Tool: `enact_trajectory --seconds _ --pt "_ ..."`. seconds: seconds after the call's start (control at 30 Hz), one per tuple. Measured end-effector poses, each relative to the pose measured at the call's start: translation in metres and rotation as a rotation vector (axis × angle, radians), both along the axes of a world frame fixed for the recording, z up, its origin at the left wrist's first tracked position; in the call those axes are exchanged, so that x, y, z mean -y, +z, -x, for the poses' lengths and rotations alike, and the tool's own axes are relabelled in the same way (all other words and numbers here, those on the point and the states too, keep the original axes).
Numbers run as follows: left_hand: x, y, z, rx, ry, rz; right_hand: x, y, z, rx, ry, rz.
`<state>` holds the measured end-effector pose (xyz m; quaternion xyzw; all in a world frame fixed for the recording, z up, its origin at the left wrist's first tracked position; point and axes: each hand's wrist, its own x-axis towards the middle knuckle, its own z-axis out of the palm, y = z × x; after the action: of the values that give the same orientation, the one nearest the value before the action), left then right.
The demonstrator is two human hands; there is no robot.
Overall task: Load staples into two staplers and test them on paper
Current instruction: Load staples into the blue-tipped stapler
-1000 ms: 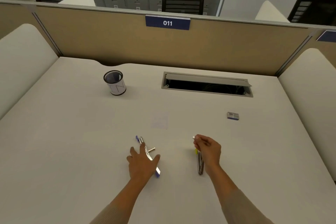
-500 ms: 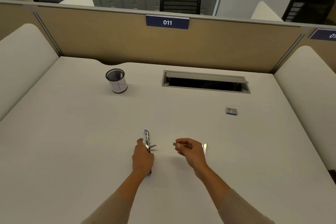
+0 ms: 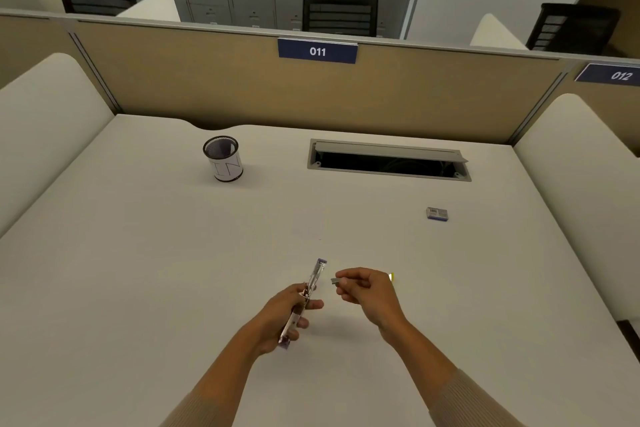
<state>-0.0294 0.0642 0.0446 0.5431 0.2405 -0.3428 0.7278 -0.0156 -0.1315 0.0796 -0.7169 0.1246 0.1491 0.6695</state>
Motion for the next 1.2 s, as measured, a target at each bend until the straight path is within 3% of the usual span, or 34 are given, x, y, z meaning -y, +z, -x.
enact_trajectory --seconds 0.17,0.4,0.73,1.2 --pt "0.003 0.021 -0.001 0.062 -0.037 0.089 0.004 0.01 0.003 0.096 -0.029 0.025" --pt "0.01 0.044 -0.003 0.185 -0.228 -0.028 0.003 0.022 0.007 0.316 0.018 0.22" --pt "0.01 0.057 -0.002 0.217 -0.285 -0.044 0.004 0.034 0.001 0.737 0.116 0.662" --pt "0.012 0.065 -0.002 0.166 -0.33 -0.038 0.007 0.028 -0.001 0.754 0.234 0.79"
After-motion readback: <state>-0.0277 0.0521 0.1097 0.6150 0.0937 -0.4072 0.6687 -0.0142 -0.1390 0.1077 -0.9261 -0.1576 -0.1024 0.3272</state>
